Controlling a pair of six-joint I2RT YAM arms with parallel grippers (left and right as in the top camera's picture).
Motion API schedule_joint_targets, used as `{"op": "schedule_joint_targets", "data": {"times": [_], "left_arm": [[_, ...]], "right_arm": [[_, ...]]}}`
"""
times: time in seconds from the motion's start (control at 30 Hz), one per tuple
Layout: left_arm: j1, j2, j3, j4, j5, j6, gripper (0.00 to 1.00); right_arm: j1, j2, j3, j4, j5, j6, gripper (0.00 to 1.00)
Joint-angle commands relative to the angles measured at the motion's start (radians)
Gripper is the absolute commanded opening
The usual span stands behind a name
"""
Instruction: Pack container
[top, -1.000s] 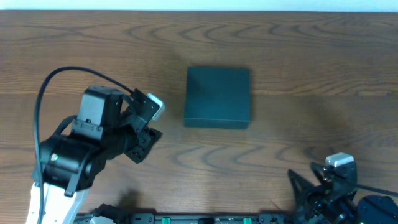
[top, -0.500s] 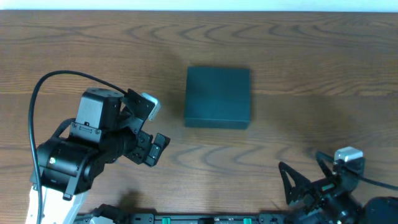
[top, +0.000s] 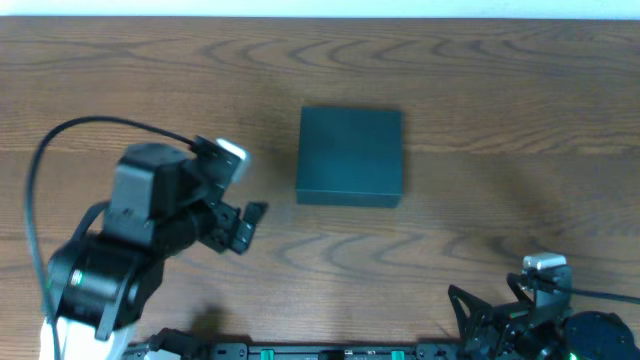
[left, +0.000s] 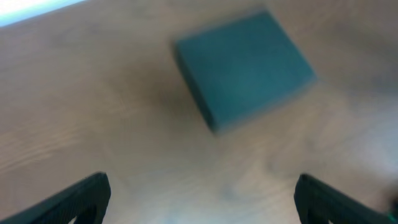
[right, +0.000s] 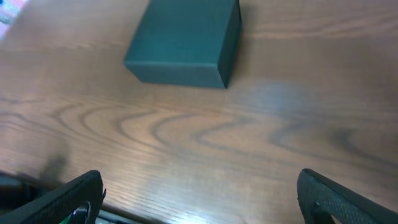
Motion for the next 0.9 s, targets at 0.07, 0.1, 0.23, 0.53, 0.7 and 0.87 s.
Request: {"op": "schedule_joint_targets", "data": {"times": [0.07, 0.1, 0.23, 0.53, 0.7, 0.87], "left_arm": [[0.188, -0.218, -0.298, 0.295, -0.077, -0.058, 0.95], [0.22, -0.26, -0.365, 0.345, -0.071, -0.087, 0.95], [0.306, -0.462, -0.623, 0.477, -0.057, -0.171, 0.95], [0.356, -0.755, -0.893, 0.502, -0.095, -0.227, 0.95], [0.355, -0.828, -0.971, 0.525, -0.095, -0.237, 0.95], [0.354, -0.907, -1.031, 0.525, -0.087, -0.24, 0.95]], "right_arm": [[-0.016, 0.001, -0.001, -0.023, 0.007, 0.012, 0.99], [-0.016, 0.001, -0.001, -0.023, 0.007, 0.012, 0.99], [-0.016, 0.001, -0.001, -0.023, 0.007, 0.012, 0.99], [-0.016, 0.001, -0.001, -0.023, 0.007, 0.012, 0.99], [-0.016, 0.001, -0.001, -0.023, 0.007, 0.012, 0.99], [-0.016, 0.001, -0.001, -0.023, 0.007, 0.012, 0.99]]}}
